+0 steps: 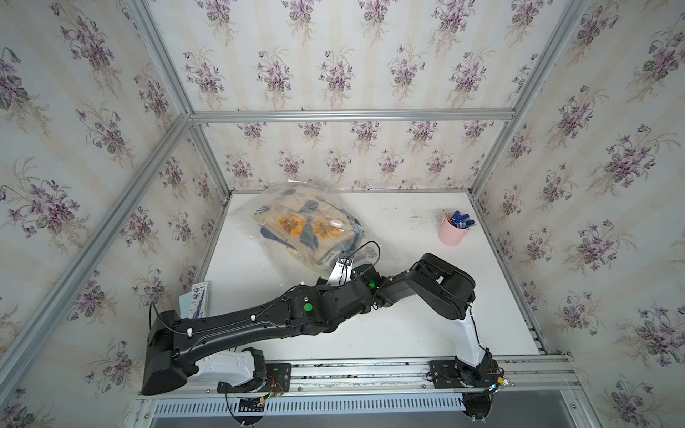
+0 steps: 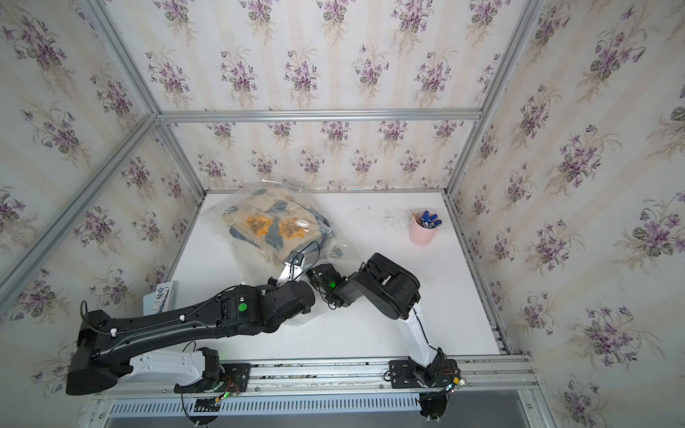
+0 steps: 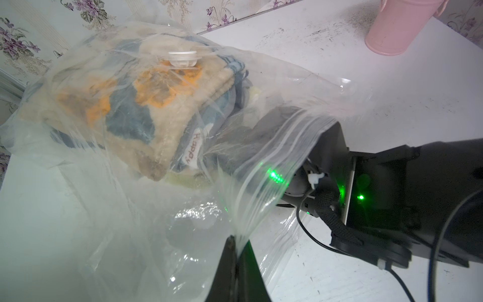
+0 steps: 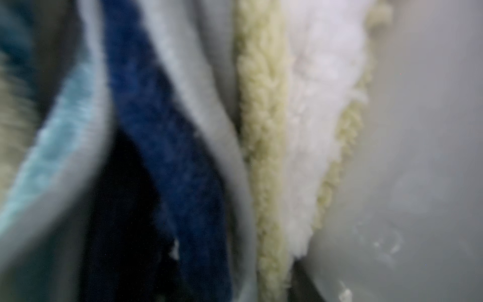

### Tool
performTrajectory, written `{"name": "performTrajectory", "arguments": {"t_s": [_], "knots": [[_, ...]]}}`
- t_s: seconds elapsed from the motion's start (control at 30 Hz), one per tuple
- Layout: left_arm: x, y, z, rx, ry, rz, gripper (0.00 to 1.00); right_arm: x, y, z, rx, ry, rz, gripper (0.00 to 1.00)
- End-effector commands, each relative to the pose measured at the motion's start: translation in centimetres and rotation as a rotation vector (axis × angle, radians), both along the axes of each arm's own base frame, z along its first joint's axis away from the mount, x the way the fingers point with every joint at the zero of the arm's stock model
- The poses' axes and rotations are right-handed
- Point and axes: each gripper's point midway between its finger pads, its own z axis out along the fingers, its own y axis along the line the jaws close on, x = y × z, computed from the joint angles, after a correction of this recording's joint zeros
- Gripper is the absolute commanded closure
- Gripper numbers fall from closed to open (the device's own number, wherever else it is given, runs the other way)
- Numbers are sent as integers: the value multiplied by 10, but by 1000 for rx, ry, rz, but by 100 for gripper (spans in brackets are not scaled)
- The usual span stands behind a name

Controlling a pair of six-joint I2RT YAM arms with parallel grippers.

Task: Take the blanket out of the vacuum bag
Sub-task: Move the blanket to the vacuum bag.

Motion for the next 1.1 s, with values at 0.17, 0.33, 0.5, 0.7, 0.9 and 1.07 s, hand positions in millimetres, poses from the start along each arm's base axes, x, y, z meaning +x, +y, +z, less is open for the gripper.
{"name": "performTrajectory", "arguments": {"t_s": [0.17, 0.33, 0.5, 0.7, 0.9, 1.07], "knots": [[0, 15, -3, -4, -22, 45, 100, -5, 5, 16, 7, -33, 57, 100], [-1, 18, -8, -2, -22, 50, 100, -13, 3, 38, 59, -59, 80, 100], [1, 14, -15, -14, -27, 54, 100, -29, 5, 56, 117, -69, 111, 100], [4, 14, -20, 10, -31, 72, 100, -53, 3, 67, 152, -70, 139, 100], [4, 20, -26, -9, -51, 105, 100, -70, -15, 64, 167, -54, 120, 100], [6, 27, -23, -3, -77, 128, 100, -91, -14, 67, 166, -47, 149, 100]]}}
